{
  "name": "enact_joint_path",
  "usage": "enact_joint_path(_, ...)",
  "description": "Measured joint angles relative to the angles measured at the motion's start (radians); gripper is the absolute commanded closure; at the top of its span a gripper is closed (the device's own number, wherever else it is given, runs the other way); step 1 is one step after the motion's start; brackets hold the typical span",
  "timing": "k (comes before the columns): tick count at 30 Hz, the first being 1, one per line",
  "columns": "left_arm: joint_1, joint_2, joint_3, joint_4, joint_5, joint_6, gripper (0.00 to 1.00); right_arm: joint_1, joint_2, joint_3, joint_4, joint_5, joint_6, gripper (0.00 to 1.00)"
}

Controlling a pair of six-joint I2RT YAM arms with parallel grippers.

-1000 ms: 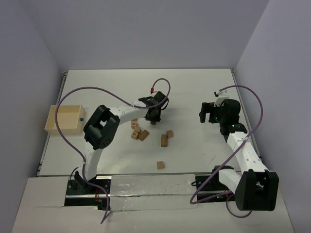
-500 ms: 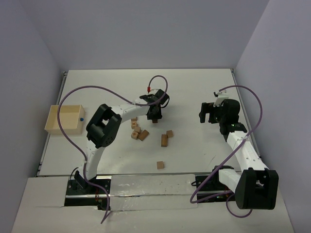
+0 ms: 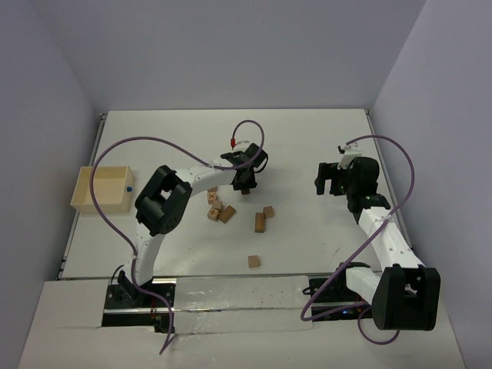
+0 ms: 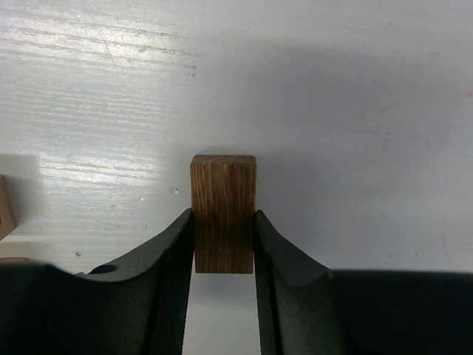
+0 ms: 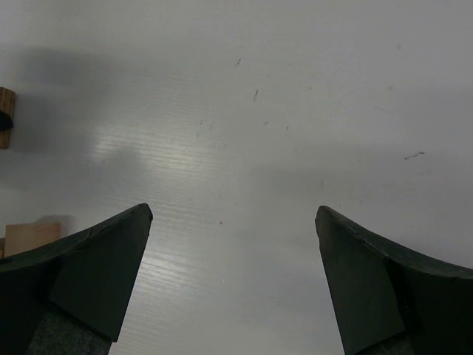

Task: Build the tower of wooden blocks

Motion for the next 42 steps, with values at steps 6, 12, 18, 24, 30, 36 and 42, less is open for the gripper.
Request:
enact_joint_path(6, -0.006, 0.002, -0.001, 0.001, -0.03, -0.008, 0.81, 0.0, 0.0, 0.0, 0.0, 0.001, 0.0, 0.0)
enact_joint_path(12, -0.008, -0.007, -0.028, 0.027, -0.04, -0.005, 0.83, 0.0, 0.0, 0.0, 0.0, 0.0, 0.0, 0.0)
enact_joint_path(18, -0.008, -0.006, -0.031, 0.034, -0.042, 0.011, 0.77, 0.0, 0.001, 0.0, 0.0, 0.001, 0.0, 0.0)
enact_joint_path(24, -0.007, -0.007, -0.04, 0.047, -0.05, 0.029, 0.33, 0.0, 0.001, 0.0, 0.0, 0.0, 0.0, 0.0)
enact_joint_path(30, -0.003, -0.004, -0.042, 0.076, -0.072, 0.056, 0.07, 0.0, 0.001, 0.0, 0.0, 0.0, 0.0, 0.0)
enact_joint_path(36, -0.001, -0.002, -0.027, 0.069, -0.08, 0.095, 0.01, 0.0, 0.001, 0.0, 0.0, -0.004, 0.0, 0.0)
enact_joint_path(42, 0.022, -0.017, -0.003, -0.006, -0.008, 0.206, 0.01, 0.0, -0.005, 0.001, -0.017, -0.039, -0.012, 0.0)
